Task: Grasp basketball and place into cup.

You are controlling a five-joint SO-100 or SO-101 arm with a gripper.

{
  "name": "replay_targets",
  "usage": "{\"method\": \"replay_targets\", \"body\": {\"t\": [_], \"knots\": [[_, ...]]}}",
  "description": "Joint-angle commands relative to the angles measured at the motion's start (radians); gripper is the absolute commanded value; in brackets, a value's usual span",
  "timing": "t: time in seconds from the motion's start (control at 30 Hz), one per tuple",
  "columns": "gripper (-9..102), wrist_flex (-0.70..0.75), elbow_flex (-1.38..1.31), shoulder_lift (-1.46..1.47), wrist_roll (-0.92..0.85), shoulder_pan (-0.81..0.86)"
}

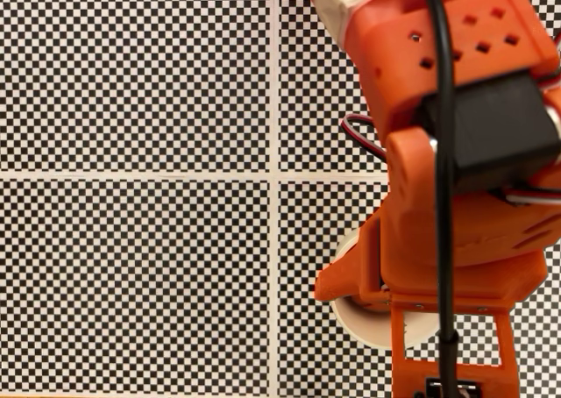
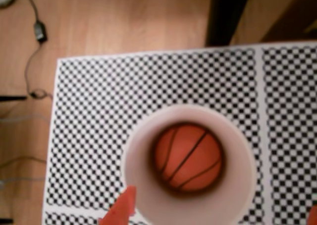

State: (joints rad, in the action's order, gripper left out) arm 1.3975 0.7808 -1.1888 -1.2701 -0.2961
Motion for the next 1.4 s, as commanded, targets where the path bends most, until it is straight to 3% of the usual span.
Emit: {"method": "replay_targets", "body": {"t": [0.0,0.23,0.73,0.93,1.37], "knots": [[41,0.058,-0.043,-0.072,-0.017,0.008],[34,0.253,0.071,-0.373,-0.078,0.055],[28,0.244,0.891,-1.287,-0.23,0.195],[28,0.144,1.23,-1.614,-0.27,0.229],[28,0.124,1.624,-2.1,-0.357,0.339]]}}
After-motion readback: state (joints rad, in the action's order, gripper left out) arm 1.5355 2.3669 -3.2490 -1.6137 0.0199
